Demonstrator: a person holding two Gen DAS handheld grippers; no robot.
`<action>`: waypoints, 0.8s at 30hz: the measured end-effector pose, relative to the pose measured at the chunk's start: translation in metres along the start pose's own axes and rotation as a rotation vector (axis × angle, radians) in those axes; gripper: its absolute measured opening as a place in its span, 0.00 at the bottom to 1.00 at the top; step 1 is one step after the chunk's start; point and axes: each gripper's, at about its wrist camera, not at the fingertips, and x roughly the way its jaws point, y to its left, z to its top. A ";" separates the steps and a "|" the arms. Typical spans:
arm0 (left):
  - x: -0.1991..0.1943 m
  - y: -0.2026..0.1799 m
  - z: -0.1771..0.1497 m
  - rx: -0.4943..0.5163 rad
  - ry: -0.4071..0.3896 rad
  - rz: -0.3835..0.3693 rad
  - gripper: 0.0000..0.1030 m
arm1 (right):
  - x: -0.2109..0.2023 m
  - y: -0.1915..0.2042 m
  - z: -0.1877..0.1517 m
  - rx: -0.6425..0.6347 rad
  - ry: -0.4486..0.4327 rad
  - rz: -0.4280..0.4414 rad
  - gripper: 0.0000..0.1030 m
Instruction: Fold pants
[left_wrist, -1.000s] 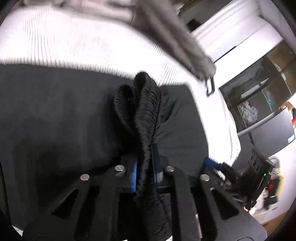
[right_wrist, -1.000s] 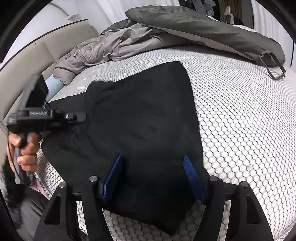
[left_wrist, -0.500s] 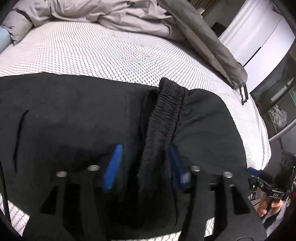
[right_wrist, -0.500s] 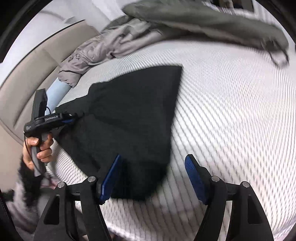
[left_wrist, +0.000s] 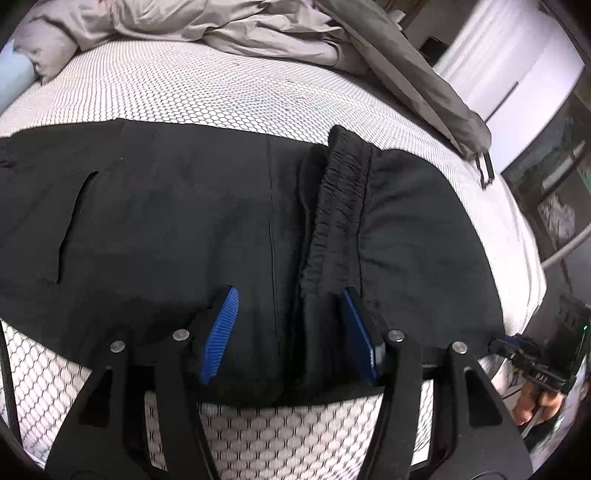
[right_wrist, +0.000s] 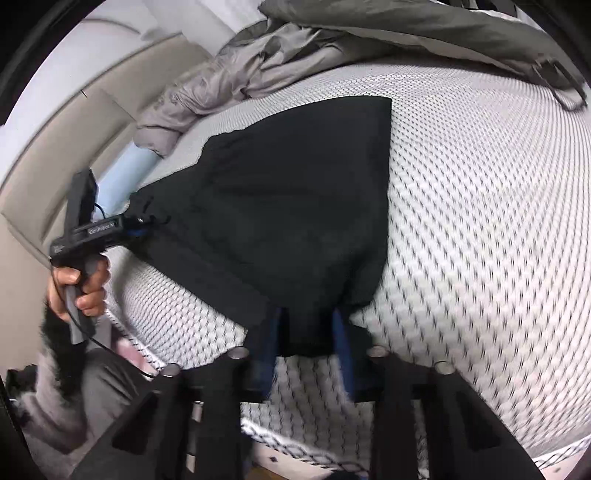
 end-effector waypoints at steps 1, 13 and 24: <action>-0.001 -0.005 -0.001 0.013 -0.006 0.009 0.53 | 0.000 0.002 -0.002 -0.010 0.000 0.005 0.16; -0.060 -0.051 -0.010 0.075 -0.181 -0.057 0.53 | -0.011 -0.010 0.025 0.201 -0.169 0.066 0.51; 0.009 -0.165 -0.025 0.308 -0.094 0.018 0.57 | 0.026 -0.031 0.034 0.279 -0.140 0.079 0.12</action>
